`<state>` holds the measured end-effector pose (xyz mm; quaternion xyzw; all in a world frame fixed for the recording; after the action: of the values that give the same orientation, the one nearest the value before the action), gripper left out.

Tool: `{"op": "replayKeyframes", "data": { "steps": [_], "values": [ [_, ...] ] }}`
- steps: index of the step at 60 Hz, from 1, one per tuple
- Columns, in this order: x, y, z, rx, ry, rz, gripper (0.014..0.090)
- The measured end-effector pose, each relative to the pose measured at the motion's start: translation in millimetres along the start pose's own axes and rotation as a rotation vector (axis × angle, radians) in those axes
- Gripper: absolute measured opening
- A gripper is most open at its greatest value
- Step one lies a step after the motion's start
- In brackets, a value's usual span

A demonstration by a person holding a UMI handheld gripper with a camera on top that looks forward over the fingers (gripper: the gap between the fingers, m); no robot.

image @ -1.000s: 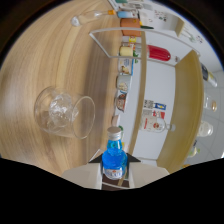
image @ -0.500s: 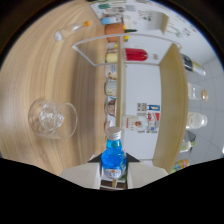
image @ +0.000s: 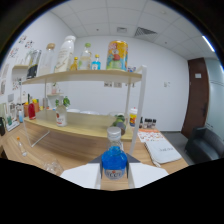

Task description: Make me a cup of Mount Fuji.

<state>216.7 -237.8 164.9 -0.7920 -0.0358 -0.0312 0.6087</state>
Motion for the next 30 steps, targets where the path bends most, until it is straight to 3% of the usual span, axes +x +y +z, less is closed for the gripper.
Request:
{"op": "replayKeyframes", "data": {
  "steps": [14,30],
  "values": [
    [36,97,30,-0.207,-0.005,0.047,0.0363],
    [40,138,42,-0.317,-0.039,0.079,0.0365]
  ]
}}
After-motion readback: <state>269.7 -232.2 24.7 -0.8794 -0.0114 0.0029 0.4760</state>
